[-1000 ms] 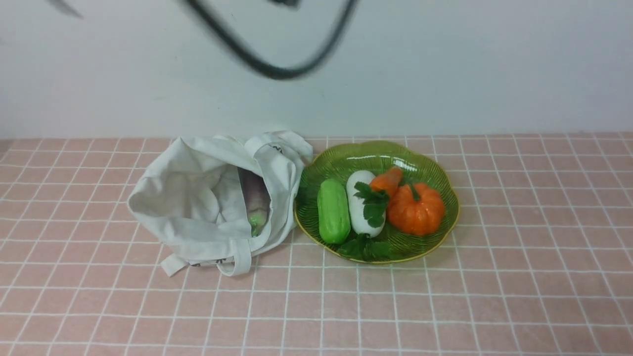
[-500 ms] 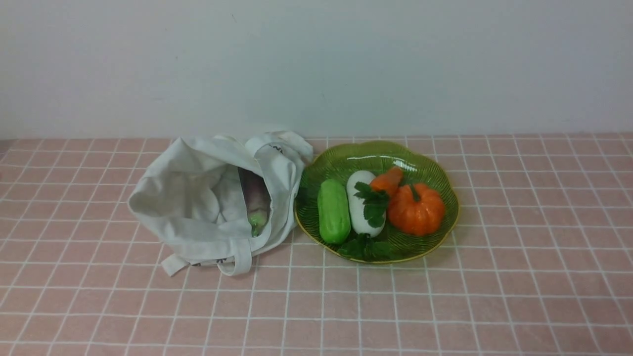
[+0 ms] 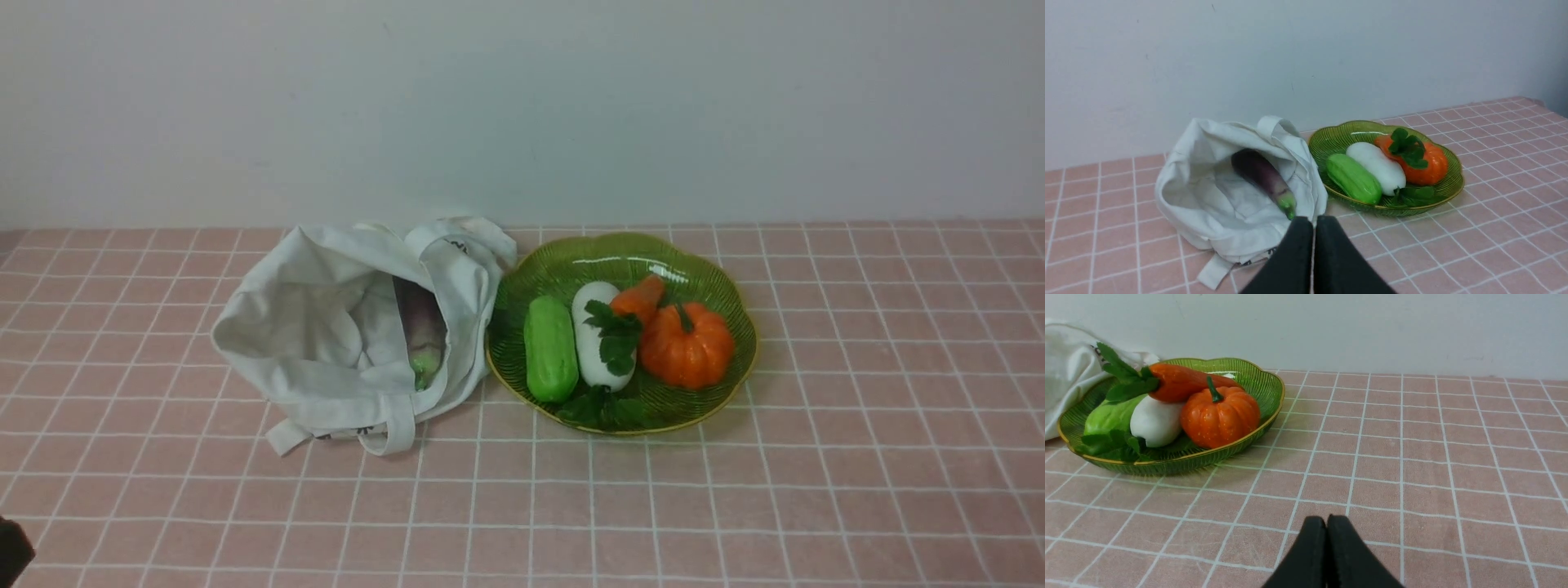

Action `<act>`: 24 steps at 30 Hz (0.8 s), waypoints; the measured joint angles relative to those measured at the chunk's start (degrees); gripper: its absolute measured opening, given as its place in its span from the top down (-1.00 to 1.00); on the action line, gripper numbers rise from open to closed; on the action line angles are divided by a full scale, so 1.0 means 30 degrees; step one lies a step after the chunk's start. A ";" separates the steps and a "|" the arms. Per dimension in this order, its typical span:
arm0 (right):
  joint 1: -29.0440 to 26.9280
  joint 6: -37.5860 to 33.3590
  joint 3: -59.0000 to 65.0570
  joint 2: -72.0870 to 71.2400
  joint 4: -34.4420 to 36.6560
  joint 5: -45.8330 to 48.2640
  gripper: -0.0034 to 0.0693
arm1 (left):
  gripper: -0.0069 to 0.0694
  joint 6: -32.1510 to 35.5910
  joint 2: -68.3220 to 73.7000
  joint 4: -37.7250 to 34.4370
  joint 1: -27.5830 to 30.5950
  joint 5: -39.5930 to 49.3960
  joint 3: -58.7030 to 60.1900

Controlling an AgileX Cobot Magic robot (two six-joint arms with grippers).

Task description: Take vegetables from bag on pink coffee tablecloth place on plate.

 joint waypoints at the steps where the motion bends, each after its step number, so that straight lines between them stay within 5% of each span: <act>1: 0.0000 0.0000 0.0000 0.0000 0.0000 0.0000 0.95 | 0.83 0.0000 0.0023 0.0053 0.0000 -0.0115 0.0195; 18: 0.0000 0.0000 0.0000 0.0000 0.0014 0.0000 0.95 | 0.83 0.0264 0.0243 -0.0067 0.0000 -0.1842 0.2197; 24: 0.0000 0.0000 0.0000 0.0000 0.0014 0.0000 0.95 | 0.83 0.4194 0.0086 -0.3494 0.1856 -0.3367 0.4239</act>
